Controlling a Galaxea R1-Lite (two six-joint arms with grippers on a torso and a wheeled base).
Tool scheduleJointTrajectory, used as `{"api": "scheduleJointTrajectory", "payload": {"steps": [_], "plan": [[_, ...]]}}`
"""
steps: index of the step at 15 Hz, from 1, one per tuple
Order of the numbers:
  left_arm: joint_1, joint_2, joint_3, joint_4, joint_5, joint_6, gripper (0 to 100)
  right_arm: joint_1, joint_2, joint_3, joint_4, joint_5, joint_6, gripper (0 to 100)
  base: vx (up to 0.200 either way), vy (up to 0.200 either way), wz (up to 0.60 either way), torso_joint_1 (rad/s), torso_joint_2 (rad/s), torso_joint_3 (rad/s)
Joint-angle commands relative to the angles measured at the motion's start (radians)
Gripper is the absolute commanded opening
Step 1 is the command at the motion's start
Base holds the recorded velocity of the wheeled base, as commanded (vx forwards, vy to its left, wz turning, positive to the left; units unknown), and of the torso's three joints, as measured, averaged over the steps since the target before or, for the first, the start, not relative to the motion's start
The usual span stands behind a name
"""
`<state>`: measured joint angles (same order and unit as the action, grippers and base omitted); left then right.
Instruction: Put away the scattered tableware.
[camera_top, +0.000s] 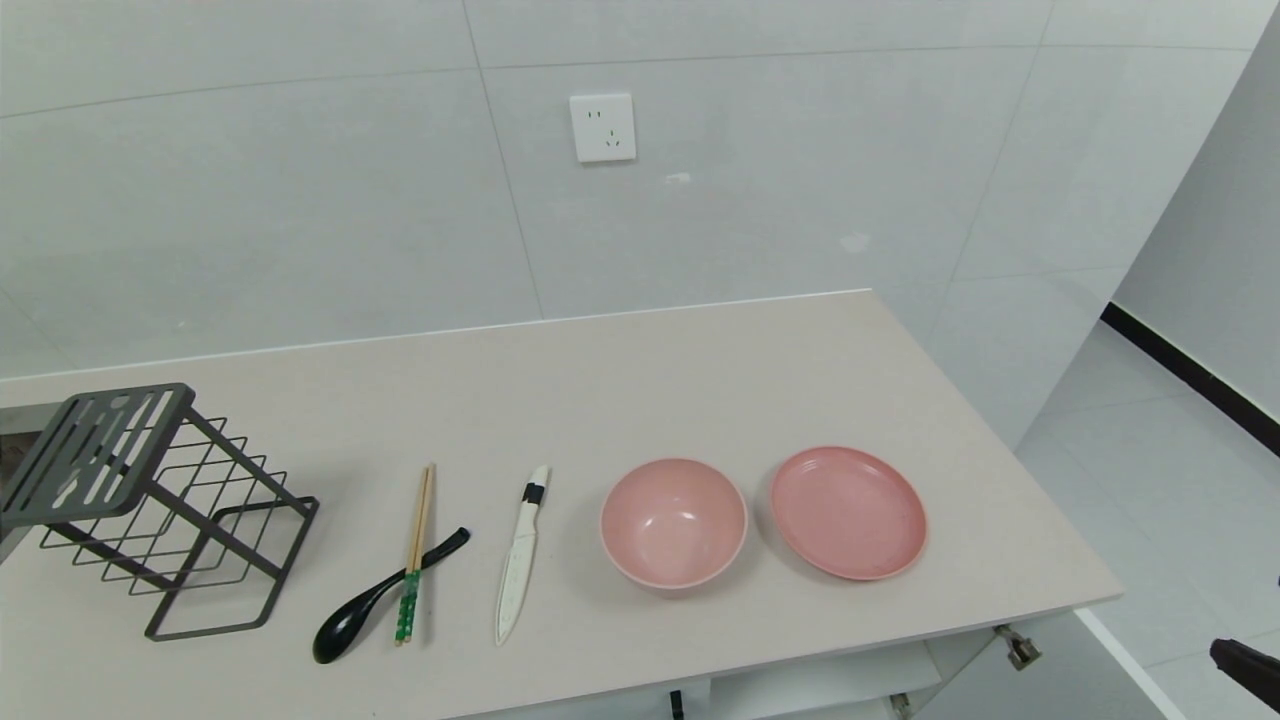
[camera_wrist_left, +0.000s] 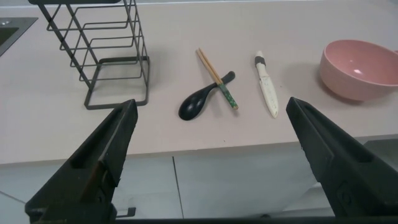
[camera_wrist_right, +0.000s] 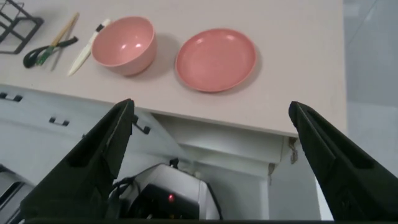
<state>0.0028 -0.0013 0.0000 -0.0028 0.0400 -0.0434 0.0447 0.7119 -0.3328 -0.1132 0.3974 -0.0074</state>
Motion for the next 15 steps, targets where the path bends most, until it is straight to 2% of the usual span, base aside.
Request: {"api": "scheduleJointTrajectory", "payload": {"steps": [1, 4, 8, 12, 15], "plan": [[0.0, 0.001, 0.0, 0.0, 0.0, -0.001, 100, 0.029, 0.101, -0.009, 0.0, 0.001, 0.0, 100, 0.0, 0.0, 0.0, 0.0, 0.0, 0.0], [0.0, 0.001, 0.0, 0.0, 0.001, -0.001, 100, 0.067, 0.245, -0.048, -0.003, 0.001, -0.003, 100, 0.0, 0.0, 0.0, 0.0, 0.0, 0.0], [0.0, 0.001, 0.0, 0.0, 0.001, -0.001, 100, 0.075, 0.431, -0.051, -0.1, 0.0, -0.1, 100, 0.0, 0.0, 0.0, 0.0, 0.0, 0.0], [0.0, 0.001, 0.0, 0.0, 0.0, -0.001, 100, 0.081, 0.675, -0.054, -0.322, 0.0, -0.1, 100, 0.0, 0.0, 0.0, 0.0, 0.0, 0.0], [0.0, 0.001, 0.0, 0.0, 0.0, -0.001, 100, 0.083, 0.839, -0.114, -0.45, -0.003, -0.095, 100, 0.0, 0.0, 0.0, 0.0, 0.0, 0.0]]}}
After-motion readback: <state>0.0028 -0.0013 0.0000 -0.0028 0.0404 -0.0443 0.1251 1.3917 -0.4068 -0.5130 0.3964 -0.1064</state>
